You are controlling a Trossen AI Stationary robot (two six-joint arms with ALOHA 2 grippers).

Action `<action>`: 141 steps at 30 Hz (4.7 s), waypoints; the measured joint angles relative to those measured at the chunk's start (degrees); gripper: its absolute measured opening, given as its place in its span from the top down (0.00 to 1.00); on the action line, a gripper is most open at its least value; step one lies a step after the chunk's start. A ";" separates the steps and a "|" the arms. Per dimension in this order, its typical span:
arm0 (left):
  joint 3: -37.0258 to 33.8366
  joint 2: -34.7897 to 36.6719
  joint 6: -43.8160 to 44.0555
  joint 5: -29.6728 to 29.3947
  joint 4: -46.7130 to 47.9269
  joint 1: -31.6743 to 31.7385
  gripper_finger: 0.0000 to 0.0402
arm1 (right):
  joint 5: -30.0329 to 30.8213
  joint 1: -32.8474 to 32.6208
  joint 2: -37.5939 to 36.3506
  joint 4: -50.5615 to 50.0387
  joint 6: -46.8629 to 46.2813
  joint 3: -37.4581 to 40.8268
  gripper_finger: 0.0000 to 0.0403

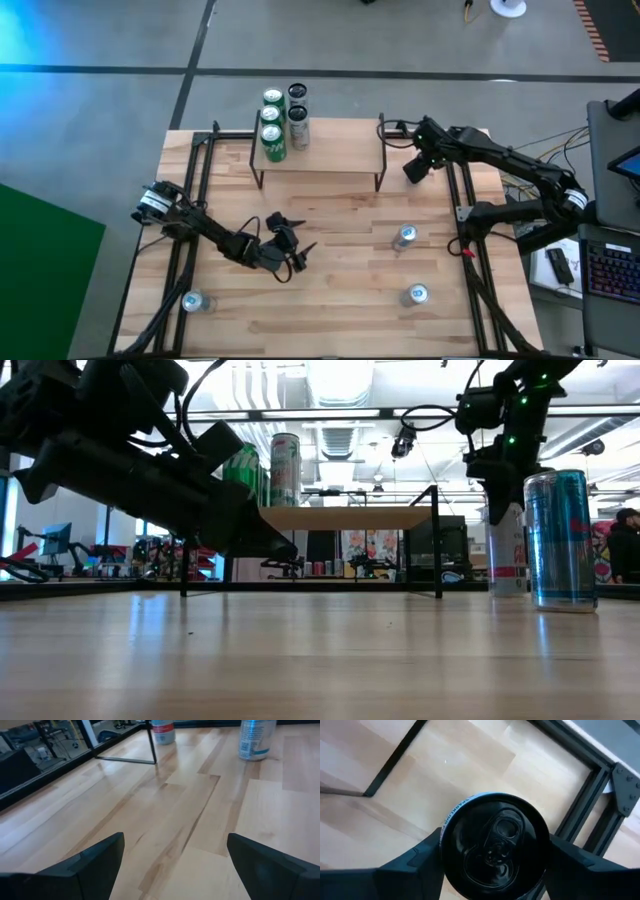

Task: Place canned beverage on shelf
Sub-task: Put the white soda can on the shelf aligned with other white soda cans

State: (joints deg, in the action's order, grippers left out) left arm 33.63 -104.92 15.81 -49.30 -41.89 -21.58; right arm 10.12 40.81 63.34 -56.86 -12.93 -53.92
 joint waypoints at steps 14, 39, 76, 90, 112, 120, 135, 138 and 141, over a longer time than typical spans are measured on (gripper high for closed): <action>0.00 0.02 -0.04 -1.77 0.02 0.04 0.16 | -4.29 -14.76 -7.52 -6.52 -13.28 -5.21 0.37; 0.00 0.02 2.27 -1.94 -0.02 -0.15 0.16 | 6.46 -46.44 23.95 -4.60 -29.42 -25.44 0.36; 4.66 0.02 2.31 3.54 3.42 -2.35 0.16 | 6.61 -47.49 37.52 -2.82 -24.63 -42.68 0.23; 6.83 -1.54 -5.51 2.39 -14.06 0.42 0.16 | 22.61 -53.10 24.43 -3.85 -23.50 -38.63 0.23; 21.82 -15.15 -10.41 -8.14 -15.78 3.09 0.16 | 25.97 -59.33 3.30 0.01 -36.66 -10.43 0.23; 22.93 -15.16 -8.61 -7.05 -15.75 4.89 0.16 | 26.11 -60.11 0.11 5.01 -33.79 -7.41 0.23; 23.02 -17.07 -5.43 -3.91 -13.80 7.27 0.35 | 26.47 -61.64 1.30 9.91 -27.70 -7.64 0.23; 23.02 -17.05 -7.72 -3.27 -13.94 7.36 0.39 | 26.30 -61.82 1.30 12.79 -24.62 -6.57 0.23; 23.02 -16.87 -12.33 1.31 -14.06 7.42 0.39 | 24.28 -62.85 1.30 18.62 -16.19 -2.81 0.23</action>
State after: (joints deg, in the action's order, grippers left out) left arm 56.64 -121.79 3.48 -47.99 -55.95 -14.16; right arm 34.40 -22.04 64.64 -38.23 -29.12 -56.73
